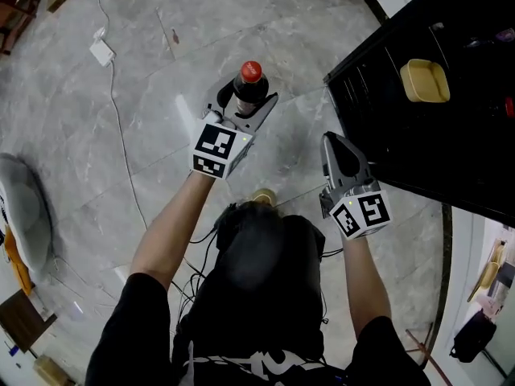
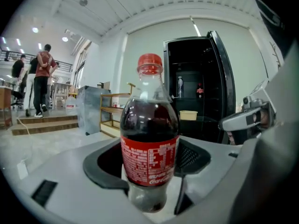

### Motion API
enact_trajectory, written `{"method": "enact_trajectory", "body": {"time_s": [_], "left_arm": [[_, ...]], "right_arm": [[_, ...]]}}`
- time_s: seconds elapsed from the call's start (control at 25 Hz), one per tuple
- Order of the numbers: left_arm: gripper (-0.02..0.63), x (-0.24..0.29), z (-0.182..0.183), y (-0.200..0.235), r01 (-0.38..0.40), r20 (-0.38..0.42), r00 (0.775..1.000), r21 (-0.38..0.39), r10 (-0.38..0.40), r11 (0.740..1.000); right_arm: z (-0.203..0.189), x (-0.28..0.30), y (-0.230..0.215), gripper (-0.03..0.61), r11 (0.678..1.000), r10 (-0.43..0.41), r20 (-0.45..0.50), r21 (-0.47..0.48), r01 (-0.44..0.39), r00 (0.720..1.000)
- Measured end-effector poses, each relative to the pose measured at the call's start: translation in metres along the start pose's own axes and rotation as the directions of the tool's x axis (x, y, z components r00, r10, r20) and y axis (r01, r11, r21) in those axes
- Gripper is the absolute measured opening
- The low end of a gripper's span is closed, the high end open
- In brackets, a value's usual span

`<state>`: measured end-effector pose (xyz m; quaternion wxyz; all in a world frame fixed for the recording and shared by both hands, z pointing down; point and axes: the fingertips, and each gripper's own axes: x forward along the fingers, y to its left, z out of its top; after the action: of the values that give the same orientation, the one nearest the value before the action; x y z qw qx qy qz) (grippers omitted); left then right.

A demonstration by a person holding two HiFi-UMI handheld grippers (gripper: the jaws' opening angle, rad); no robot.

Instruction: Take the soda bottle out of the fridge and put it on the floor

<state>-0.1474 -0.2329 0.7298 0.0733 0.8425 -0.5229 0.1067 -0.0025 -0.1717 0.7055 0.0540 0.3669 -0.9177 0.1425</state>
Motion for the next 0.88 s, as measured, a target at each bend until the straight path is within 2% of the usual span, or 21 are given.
{"method": "enact_trajectory", "body": {"time_s": [0.4, 0.72, 0.88], "left_arm": [[0.312, 0.006, -0.155, 0.025, -0.079, -0.008, 0.997, 0.000, 0.079, 0.997], [0.313, -0.004, -0.245, 0.043, -0.165, -0.007, 0.986, -0.014, 0.165, 0.986], [0.313, -0.015, -0.281, 0.047, -0.211, -0.004, 0.978, -0.030, 0.210, 0.977]], "right_arm": [[-0.140, 0.066, -0.021, 0.025, 0.981, 0.148, -0.047, -0.118, -0.152, 0.988], [-0.214, 0.090, -0.011, 0.025, 0.951, 0.270, -0.063, -0.136, -0.276, 0.961], [-0.244, 0.096, -0.004, 0.025, 0.944, 0.304, -0.061, -0.117, -0.309, 0.951]]}}
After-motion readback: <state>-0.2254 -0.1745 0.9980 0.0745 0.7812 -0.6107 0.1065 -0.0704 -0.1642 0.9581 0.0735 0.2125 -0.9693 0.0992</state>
